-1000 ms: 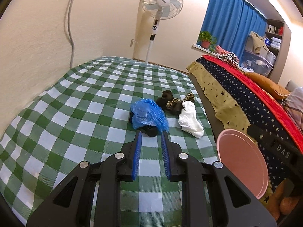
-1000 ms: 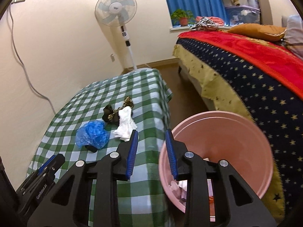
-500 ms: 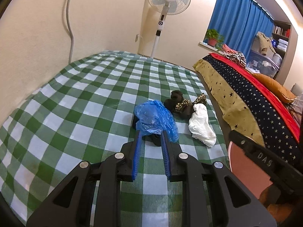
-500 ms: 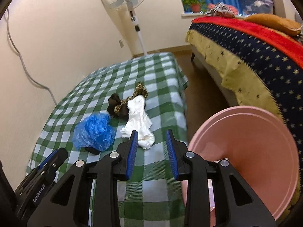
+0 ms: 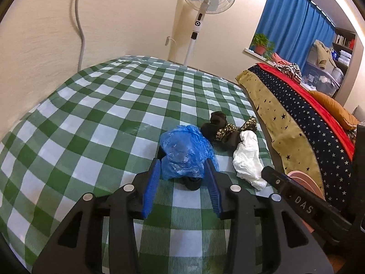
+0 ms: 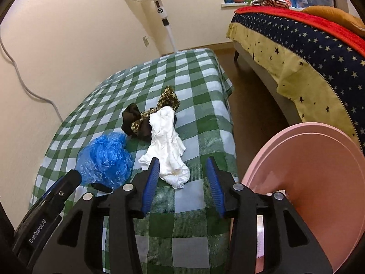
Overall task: Collect trash
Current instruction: 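Grasp the blue plastic bag with the left tool while the right tool grasps the white cloth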
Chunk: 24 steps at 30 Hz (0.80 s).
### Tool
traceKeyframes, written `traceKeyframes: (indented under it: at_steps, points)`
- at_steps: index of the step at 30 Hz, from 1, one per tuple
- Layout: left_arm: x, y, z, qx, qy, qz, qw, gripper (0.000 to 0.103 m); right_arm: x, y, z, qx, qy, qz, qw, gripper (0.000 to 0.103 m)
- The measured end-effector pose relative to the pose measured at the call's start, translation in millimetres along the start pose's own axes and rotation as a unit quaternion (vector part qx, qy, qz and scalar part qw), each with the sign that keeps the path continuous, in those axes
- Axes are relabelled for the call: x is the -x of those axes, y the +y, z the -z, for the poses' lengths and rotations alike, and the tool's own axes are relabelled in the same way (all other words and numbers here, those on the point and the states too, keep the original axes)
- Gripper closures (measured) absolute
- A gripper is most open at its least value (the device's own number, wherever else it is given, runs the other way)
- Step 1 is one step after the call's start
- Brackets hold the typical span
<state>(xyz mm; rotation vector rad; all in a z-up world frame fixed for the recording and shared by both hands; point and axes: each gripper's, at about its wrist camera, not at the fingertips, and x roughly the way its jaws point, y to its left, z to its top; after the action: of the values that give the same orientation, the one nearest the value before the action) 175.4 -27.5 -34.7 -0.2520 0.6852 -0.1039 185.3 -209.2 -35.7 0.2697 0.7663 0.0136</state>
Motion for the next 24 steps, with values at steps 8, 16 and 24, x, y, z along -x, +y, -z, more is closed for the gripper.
traceKeyframes:
  at_steps: [8, 16, 24]
  points:
    - [-17, 10, 0, 0.02, 0.026, -0.012, 0.9994, 0.062, -12, 4, 4, 0.007, 0.021, -0.006, 1.0, 0.067]
    - [-21, 5, -1, 0.018, 0.038, 0.003, 0.9991, 0.07, -12, 9, 5, 0.022, 0.021, -0.018, 0.999, 0.098]
    - [-16, 2, 4, 0.005, 0.052, 0.017, 0.9985, 0.101, -2, 14, 12, 0.025, 0.014, -0.026, 0.999, 0.099]
